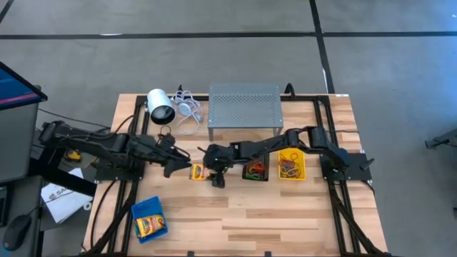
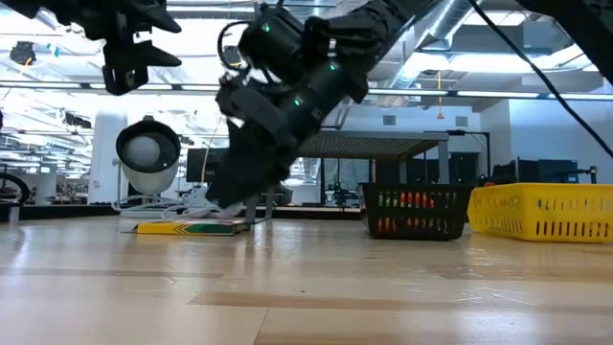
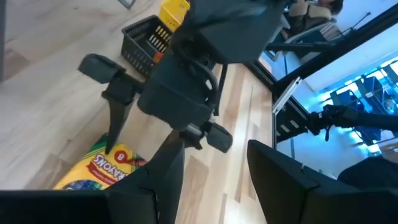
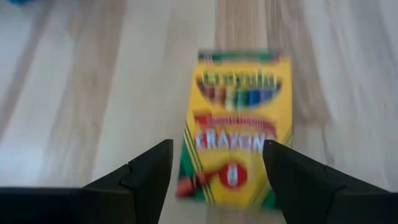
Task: Pick & Place Office Desk Supplies
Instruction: Put the middle left crayons box into the blue basket
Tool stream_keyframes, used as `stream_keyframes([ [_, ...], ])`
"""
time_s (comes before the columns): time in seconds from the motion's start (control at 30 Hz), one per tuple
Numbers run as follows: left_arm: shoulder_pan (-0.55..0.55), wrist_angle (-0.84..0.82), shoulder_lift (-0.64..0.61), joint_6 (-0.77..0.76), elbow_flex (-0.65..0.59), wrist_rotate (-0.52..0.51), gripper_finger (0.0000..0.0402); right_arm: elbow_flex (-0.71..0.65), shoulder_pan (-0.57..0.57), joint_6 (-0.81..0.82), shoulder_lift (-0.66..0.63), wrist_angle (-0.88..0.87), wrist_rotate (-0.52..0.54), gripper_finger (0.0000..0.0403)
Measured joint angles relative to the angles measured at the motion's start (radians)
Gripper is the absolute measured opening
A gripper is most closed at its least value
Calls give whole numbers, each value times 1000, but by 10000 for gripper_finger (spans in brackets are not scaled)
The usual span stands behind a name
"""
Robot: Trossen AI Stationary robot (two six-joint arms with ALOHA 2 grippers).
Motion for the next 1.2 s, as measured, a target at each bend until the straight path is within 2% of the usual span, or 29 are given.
stream_keyframes([
  [0.3, -6, -10, 109, 3, -1, 79, 172, 79, -7, -48, 85, -50, 6, 245],
  [0.47, -6, -5, 150, 7, -2, 107, 172, 77, -11, -58, 83, -49, 6, 245],
  [0.77, -7, -3, 151, 9, -2, 123, 172, 72, -4, 6, 62, -59, 10, 244],
  [1.2, -7, -3, 151, 10, -2, 149, 172, 71, 4, -14, 50, -92, -19, 244],
])
